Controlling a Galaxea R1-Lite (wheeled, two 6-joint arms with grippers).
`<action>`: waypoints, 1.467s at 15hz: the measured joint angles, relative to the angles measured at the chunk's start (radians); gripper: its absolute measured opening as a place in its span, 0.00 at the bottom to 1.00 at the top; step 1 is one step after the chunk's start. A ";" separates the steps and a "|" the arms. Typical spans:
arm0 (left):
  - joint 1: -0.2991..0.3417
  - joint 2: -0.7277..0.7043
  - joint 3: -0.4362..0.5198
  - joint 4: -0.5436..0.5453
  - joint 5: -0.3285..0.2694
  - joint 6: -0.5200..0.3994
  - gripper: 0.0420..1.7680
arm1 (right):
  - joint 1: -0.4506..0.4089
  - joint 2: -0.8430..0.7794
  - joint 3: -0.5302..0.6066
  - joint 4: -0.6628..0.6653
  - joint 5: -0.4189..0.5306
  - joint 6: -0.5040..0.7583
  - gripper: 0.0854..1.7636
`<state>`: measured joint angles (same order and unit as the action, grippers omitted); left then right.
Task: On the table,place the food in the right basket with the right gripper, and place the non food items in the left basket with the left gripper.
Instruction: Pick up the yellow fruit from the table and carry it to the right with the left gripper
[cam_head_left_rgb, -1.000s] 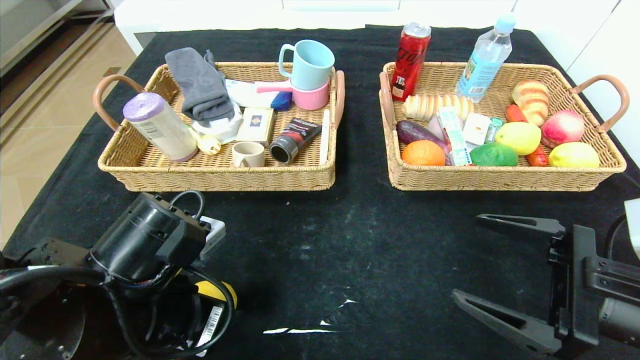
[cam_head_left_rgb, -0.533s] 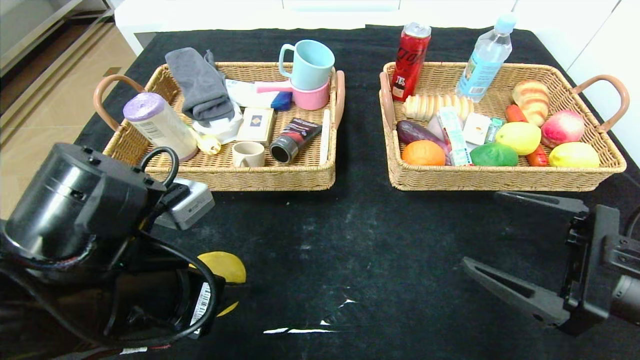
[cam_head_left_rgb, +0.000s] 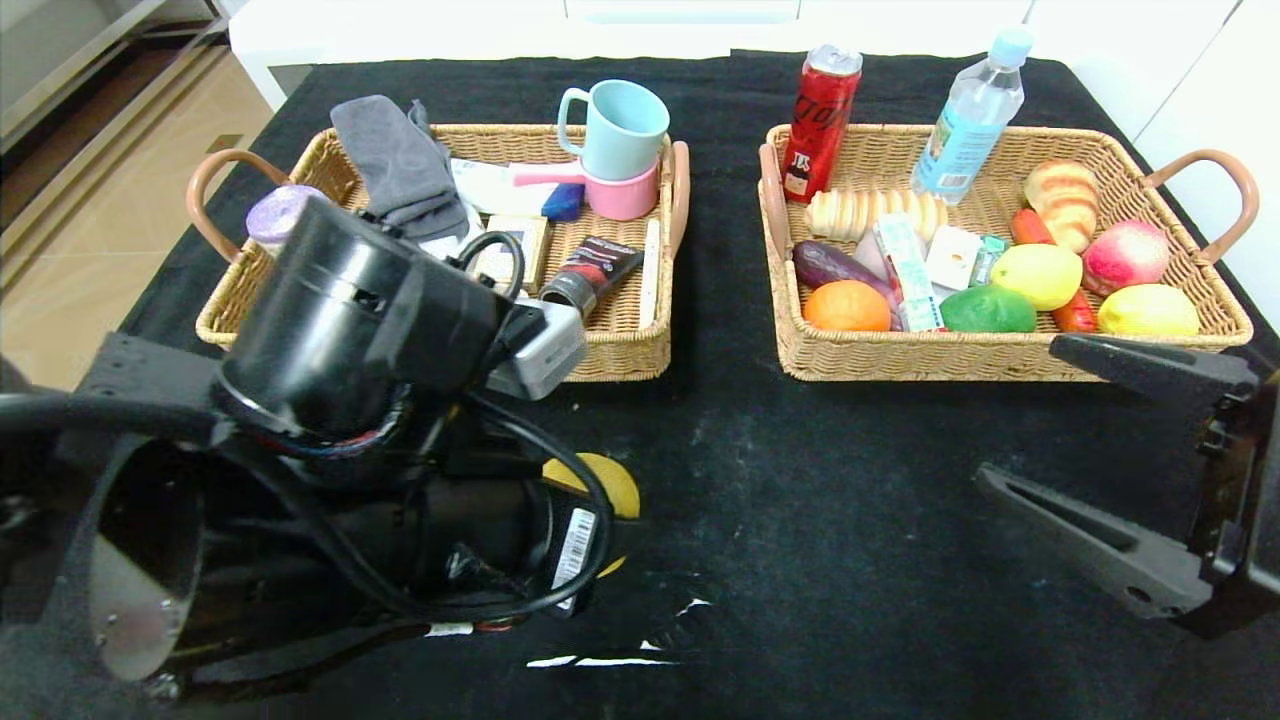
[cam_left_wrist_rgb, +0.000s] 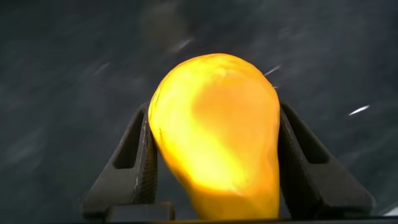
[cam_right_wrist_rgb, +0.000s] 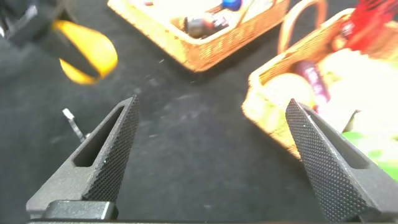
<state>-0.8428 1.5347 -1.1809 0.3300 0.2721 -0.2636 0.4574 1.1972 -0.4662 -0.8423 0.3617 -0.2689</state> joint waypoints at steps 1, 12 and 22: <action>-0.015 0.030 -0.037 0.000 -0.003 0.001 0.61 | -0.013 -0.008 -0.006 0.000 0.000 0.001 0.97; -0.148 0.340 -0.383 0.007 0.027 0.081 0.61 | -0.029 -0.121 -0.011 0.049 0.003 -0.001 0.97; -0.198 0.508 -0.521 0.012 0.134 0.122 0.61 | -0.005 -0.204 -0.019 0.126 0.008 -0.002 0.97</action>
<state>-1.0404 2.0430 -1.7019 0.3423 0.4060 -0.1413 0.4521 0.9930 -0.4849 -0.7166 0.3694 -0.2713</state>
